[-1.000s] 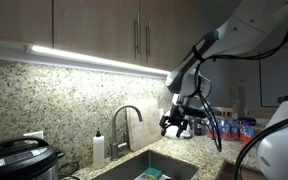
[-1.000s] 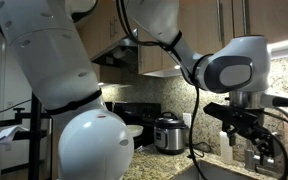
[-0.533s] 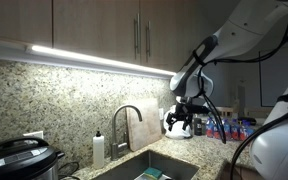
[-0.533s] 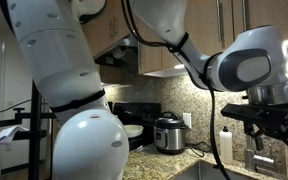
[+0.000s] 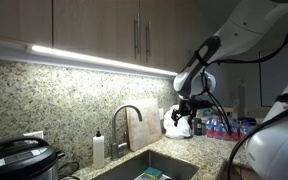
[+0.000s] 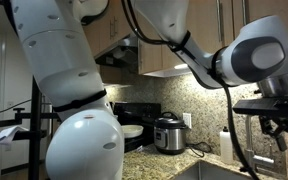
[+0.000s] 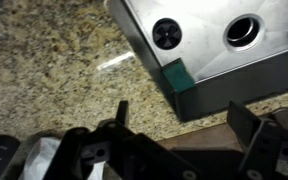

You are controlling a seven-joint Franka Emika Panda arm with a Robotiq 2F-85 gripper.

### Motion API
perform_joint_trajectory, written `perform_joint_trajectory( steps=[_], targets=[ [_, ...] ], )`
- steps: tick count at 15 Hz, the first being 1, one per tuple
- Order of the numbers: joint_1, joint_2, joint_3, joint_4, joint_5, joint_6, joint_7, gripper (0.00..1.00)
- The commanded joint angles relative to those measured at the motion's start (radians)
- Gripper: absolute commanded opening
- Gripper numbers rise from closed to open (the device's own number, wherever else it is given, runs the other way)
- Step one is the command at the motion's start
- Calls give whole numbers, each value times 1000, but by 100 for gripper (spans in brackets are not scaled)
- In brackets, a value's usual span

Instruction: Turn the tap faucet to the left, then open the tap

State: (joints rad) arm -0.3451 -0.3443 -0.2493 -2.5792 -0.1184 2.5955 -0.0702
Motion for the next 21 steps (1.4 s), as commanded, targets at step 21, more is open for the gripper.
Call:
perform_joint_trajectory(
  steps=[21],
  targets=[
    [6,608,27,671,-68,-142,-552,100]
  ],
)
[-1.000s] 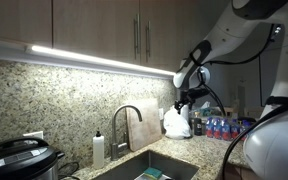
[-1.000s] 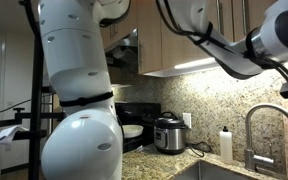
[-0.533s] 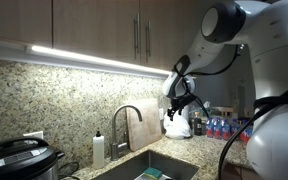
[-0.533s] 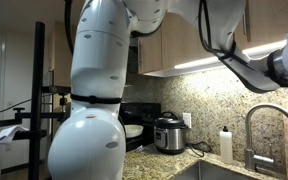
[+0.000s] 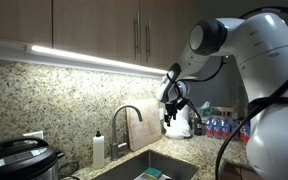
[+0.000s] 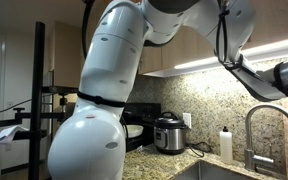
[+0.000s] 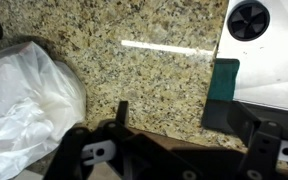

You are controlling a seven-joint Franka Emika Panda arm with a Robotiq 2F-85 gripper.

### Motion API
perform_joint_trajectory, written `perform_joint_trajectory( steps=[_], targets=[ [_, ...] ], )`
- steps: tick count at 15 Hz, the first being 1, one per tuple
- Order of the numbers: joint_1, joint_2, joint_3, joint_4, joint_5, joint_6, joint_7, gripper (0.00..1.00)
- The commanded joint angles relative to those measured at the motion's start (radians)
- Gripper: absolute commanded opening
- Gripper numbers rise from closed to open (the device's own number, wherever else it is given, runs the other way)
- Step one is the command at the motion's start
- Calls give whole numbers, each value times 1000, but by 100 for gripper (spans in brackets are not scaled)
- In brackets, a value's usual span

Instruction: Turn the tap faucet to the left, then open the tap

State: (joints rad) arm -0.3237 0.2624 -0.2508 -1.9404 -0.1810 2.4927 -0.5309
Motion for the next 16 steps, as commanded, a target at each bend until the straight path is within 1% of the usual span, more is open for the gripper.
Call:
perform_joint_trajectory(
  steps=[1,5,6,7,9,10,11,12,14,16],
  targets=[
    [-8,5,18,14,-4,-13,-20,100],
    [-7,6,25,29,-3,-26,-49,100],
    [-5,-13,18,7,-23,4,-43,100],
    [-13,-20,20,-6,-23,52,-71,100],
    [-24,15,36,12,-8,146,-119,100],
    [-36,38,54,18,26,204,-156,100],
    [-51,60,78,22,63,256,-201,100],
    [-76,84,115,31,112,300,-266,100],
    [-139,139,215,59,227,339,-410,100],
    [-231,178,341,87,292,336,-545,100]
  ],
)
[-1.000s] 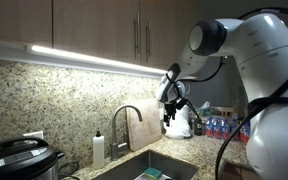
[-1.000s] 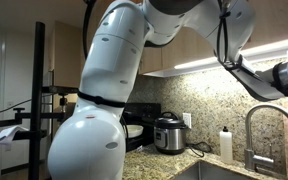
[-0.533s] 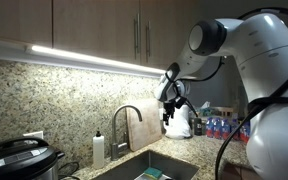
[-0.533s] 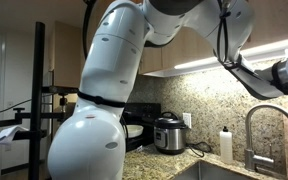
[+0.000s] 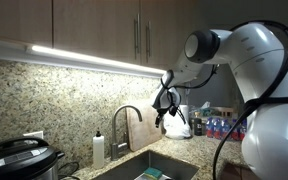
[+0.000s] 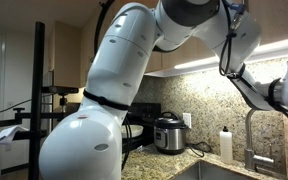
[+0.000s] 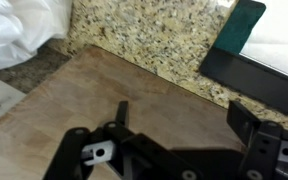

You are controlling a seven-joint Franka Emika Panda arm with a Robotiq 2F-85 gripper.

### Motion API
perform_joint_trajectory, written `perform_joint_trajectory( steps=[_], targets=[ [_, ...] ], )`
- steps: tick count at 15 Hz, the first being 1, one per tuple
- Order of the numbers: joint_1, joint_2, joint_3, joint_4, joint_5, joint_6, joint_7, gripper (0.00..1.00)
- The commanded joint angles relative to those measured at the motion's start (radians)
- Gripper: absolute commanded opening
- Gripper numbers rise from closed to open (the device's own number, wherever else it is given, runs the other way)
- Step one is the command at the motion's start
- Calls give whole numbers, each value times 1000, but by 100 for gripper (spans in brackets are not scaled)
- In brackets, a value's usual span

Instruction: Turn the tap faucet to the left, then open the tap

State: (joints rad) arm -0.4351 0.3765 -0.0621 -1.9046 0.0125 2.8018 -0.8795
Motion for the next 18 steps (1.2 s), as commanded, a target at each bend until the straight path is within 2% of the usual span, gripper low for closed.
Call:
perform_joint_trajectory(
  steps=[1,3,7,13,14,18],
  targets=[
    [-150,77,192,66,122,10,-263,100],
    [-216,61,263,59,146,-29,-394,100],
    [-350,-11,385,-15,180,-36,-639,100],
    [-498,30,596,-19,290,-44,-968,100],
    [-453,27,561,-12,373,-39,-1045,100],
    [-455,17,574,2,555,-68,-1235,100]
  ],
)
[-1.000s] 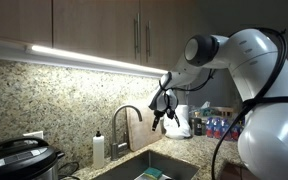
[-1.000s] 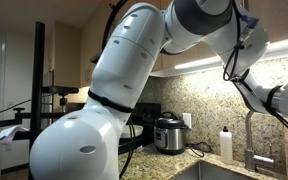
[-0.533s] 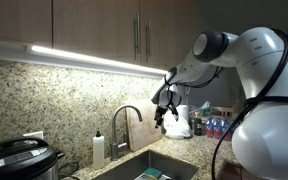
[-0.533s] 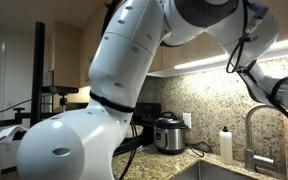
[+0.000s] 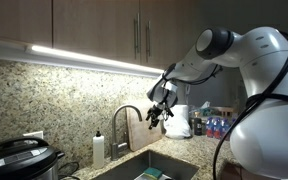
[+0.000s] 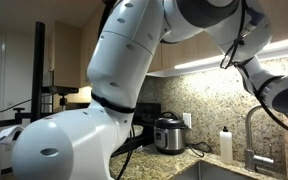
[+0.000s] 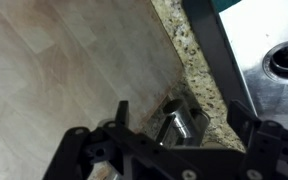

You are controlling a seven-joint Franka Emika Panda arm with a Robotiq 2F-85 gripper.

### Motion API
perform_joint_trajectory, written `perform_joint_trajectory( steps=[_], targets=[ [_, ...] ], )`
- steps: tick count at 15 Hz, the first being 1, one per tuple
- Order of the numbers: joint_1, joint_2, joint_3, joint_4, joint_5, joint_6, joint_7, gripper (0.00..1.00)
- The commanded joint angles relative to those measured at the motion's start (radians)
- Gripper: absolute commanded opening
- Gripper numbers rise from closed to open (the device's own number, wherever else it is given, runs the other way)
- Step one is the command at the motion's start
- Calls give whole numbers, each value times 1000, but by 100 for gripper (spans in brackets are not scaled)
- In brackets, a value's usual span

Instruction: Turn the tap faucet to the left, then open the tap

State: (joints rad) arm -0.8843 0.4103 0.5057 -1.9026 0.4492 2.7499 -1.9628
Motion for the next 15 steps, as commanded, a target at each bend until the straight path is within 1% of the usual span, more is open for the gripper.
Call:
perform_joint_trajectory(
  steps=[1,3,7,8,9,12,15],
  targets=[
    [1,-18,1,5,151,-25,-194,100],
    [26,-21,-17,8,207,-13,-255,100],
    [78,-11,-47,43,329,-25,-390,100],
    [27,3,19,44,300,0,-383,100],
    [41,6,13,50,299,5,-384,100],
    [36,3,23,54,286,-9,-387,100],
    [29,-12,33,31,290,-5,-413,100]
  ],
)
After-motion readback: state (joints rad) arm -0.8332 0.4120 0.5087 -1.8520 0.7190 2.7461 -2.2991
